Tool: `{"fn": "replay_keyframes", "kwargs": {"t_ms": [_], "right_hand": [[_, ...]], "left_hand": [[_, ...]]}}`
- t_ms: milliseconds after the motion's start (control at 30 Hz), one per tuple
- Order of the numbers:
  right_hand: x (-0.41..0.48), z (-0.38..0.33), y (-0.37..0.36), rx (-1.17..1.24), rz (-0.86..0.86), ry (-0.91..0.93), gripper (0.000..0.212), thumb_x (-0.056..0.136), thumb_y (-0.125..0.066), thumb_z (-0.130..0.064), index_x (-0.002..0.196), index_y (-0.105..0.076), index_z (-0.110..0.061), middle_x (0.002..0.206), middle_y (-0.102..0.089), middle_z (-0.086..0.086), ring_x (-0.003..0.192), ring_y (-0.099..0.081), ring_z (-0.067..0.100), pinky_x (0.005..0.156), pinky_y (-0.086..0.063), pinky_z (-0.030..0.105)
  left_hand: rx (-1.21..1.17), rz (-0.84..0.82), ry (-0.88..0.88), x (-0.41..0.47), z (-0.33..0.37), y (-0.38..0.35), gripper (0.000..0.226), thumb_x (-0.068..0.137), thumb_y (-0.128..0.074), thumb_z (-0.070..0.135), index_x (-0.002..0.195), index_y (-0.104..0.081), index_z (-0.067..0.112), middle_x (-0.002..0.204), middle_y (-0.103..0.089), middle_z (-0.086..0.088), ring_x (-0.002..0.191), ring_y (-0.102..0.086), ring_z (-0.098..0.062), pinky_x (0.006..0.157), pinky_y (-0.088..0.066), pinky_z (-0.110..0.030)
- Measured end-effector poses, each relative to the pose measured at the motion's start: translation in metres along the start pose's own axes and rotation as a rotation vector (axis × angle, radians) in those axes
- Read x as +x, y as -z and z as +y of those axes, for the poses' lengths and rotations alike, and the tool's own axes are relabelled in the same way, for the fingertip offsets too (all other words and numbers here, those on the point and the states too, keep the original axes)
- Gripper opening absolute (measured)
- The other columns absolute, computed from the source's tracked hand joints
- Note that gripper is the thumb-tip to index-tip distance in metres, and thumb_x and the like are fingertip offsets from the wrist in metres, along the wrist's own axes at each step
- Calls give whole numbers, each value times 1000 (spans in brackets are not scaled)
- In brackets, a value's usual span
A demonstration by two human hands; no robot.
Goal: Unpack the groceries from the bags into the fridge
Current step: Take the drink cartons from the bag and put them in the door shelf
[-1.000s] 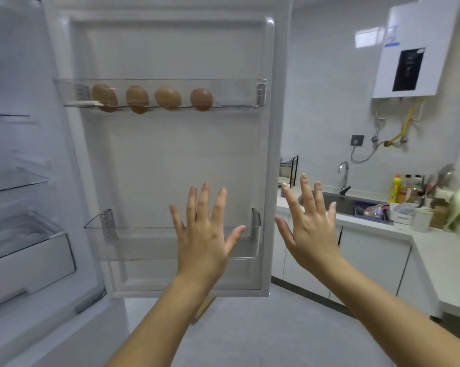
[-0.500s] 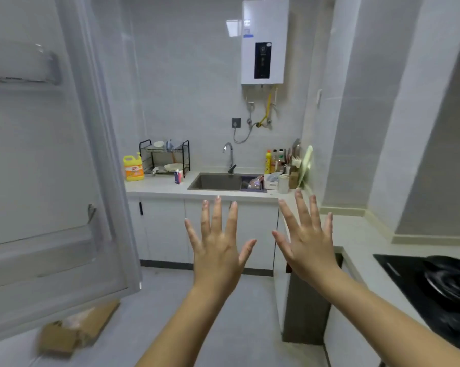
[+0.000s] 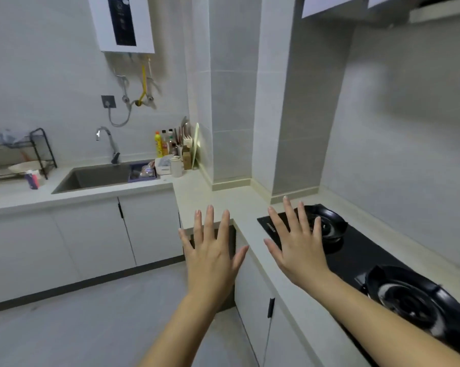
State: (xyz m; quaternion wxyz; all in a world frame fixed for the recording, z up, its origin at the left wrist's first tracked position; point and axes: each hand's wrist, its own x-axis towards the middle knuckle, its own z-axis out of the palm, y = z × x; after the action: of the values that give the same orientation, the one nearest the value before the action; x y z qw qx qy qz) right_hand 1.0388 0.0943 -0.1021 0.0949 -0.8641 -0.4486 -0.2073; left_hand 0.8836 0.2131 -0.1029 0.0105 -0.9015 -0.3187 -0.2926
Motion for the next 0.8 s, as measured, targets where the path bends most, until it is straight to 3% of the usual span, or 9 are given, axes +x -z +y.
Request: {"fn": "replay_keyframes", "kwargs": {"t_ms": [167, 267, 400, 567, 700, 800], "right_hand": [[-9, 58, -11, -73, -83, -155, 67, 93, -25, -57, 152, -21, -25, 161, -18, 14, 145, -24, 40, 102, -33, 68], [-18, 104, -20, -175, -113, -281, 67, 94, -25, -59, 153, -20, -26, 162, -14, 12, 147, -19, 39, 105, -31, 67], [-40, 159, -20, -267, -173, -506, 67, 92, -26, -58, 151, -25, -26, 159, -25, 12, 143, -29, 39, 101, -36, 67], [-93, 212, -9, -307, -252, -756, 67, 90, -27, -58, 149, -28, -26, 157, -32, 12, 141, -33, 39, 98, -39, 68], [-137, 253, 7, -340, -297, -888, 67, 89, -31, -59, 148, -35, -27, 156, -34, 12, 139, -37, 41, 96, -40, 67], [-168, 284, 18, -317, -334, -952, 72, 87, -31, -67, 151, -29, -33, 161, -21, 6, 145, -23, 38, 103, -35, 67]], "left_hand": [[-79, -86, -122, 28, 49, -50, 75, 90, -29, 68, 151, -27, 24, 160, -21, -11, 148, -11, -33, 112, -11, -61], [-149, -132, -259, 53, 91, -83, 74, 90, -28, 66, 148, -34, 21, 157, -27, -13, 146, -19, -35, 109, -19, -64], [-285, -187, -452, 80, 157, -123, 73, 88, -41, 63, 146, -39, 20, 156, -29, -13, 147, -19, -35, 109, -21, -66], [-354, -251, -683, 86, 236, -156, 74, 88, -29, 64, 145, -41, 18, 155, -33, -14, 145, -25, -36, 108, -23, -66], [-404, -274, -816, 78, 302, -172, 72, 89, -33, 63, 144, -42, 17, 153, -34, -16, 142, -30, -38, 105, -27, -69], [-438, -293, -882, 62, 351, -177, 73, 88, -40, 61, 146, -39, 17, 156, -30, -16, 144, -27, -38, 106, -24, -68]]}}
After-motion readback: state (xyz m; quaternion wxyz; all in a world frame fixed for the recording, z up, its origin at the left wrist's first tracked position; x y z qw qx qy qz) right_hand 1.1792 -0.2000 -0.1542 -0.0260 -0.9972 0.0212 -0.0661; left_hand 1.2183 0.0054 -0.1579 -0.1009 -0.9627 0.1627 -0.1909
